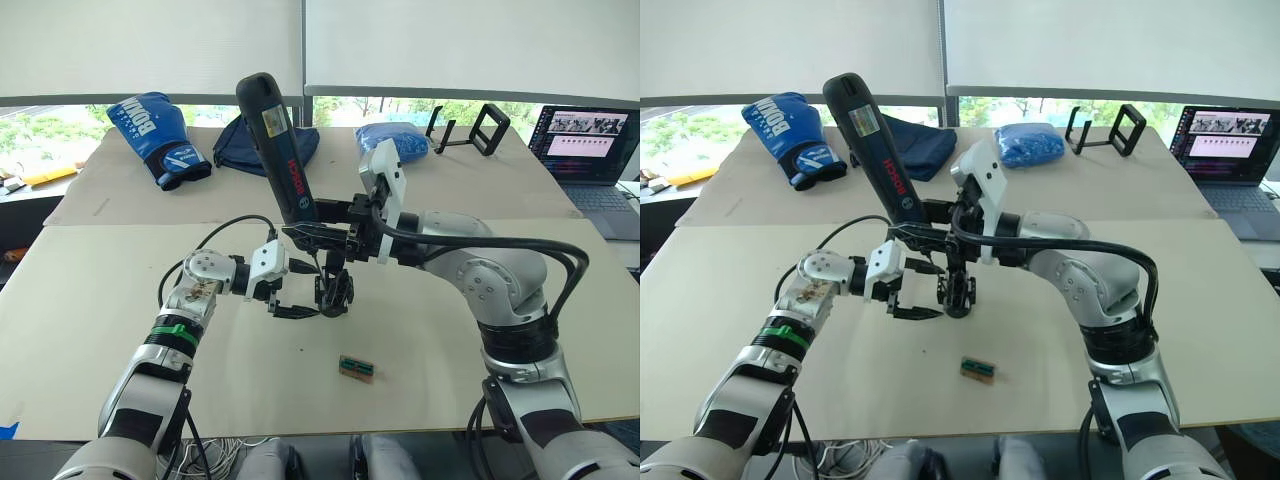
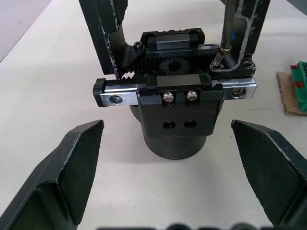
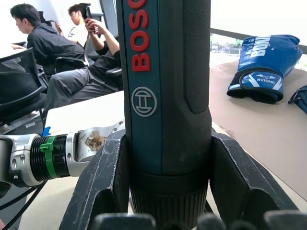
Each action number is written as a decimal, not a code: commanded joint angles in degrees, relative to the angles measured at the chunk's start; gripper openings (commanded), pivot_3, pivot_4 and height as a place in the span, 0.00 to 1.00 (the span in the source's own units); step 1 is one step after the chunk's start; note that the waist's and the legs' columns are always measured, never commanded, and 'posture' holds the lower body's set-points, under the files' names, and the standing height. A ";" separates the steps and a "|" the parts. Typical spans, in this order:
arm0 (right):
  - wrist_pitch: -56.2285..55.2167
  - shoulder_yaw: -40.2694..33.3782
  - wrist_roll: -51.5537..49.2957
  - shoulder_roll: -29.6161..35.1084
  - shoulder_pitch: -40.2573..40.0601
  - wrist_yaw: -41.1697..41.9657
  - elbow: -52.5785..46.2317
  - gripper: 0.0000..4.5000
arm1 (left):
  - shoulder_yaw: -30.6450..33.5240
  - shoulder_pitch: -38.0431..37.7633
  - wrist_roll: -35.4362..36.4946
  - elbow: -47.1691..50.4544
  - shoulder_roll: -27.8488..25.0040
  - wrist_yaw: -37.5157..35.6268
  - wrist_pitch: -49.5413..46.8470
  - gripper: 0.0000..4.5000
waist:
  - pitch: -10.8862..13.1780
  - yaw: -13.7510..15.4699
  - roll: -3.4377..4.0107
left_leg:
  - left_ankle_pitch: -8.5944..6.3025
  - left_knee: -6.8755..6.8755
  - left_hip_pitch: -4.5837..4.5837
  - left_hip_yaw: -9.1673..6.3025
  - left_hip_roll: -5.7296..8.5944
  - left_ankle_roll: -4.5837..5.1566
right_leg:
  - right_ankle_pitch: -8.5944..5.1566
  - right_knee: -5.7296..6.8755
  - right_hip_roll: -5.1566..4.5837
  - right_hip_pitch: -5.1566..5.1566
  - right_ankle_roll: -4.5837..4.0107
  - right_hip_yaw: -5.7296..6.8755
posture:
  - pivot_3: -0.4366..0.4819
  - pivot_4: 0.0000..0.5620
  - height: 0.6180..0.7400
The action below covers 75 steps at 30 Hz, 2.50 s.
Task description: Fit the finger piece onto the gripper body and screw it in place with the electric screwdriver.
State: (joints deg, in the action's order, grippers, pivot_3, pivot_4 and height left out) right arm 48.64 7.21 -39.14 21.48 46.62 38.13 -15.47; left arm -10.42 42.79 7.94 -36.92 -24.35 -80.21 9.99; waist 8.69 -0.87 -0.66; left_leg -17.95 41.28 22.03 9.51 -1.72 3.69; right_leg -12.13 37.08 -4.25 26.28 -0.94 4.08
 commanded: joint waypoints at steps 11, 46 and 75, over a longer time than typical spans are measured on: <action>-0.72 -3.07 -1.10 0.10 3.62 0.12 -2.07 0.42 | 0.57 1.10 0.24 1.26 -0.37 0.06 1.39 1.00 | 0.00 -0.02 0.00 | 0.00 0.00 0.00 0.00 0.00 0.00 | 0.00 0.00 0.00 0.00 0.00 0.00 | 0.48 0.27 1.00; -0.30 -2.55 -1.25 0.68 1.55 0.23 -2.97 0.42 | 0.56 1.56 0.20 0.91 -0.41 -0.13 1.42 1.00 | 0.00 -0.01 0.00 | 0.00 0.00 0.00 0.00 0.00 0.00 | 0.00 0.00 0.00 0.00 0.00 0.00 | 0.48 0.27 1.00; 2.03 -3.97 -2.65 0.19 3.57 -0.33 -4.16 0.42 | 0.53 1.36 0.15 0.96 -0.45 -0.13 1.76 1.00 | 0.00 0.00 0.00 | 0.00 0.00 0.01 0.00 0.00 0.00 | 0.00 0.00 0.00 0.00 0.00 0.00 | 0.48 0.27 1.00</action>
State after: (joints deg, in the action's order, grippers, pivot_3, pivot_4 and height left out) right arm 50.81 5.84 -39.72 21.81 48.75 38.02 -16.45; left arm -10.42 42.82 7.93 -36.92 -24.46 -80.31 10.15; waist 8.69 -0.87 -0.66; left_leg -17.95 41.28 22.03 9.51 -1.72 3.69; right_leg -12.13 37.08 -4.26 26.28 -0.94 4.08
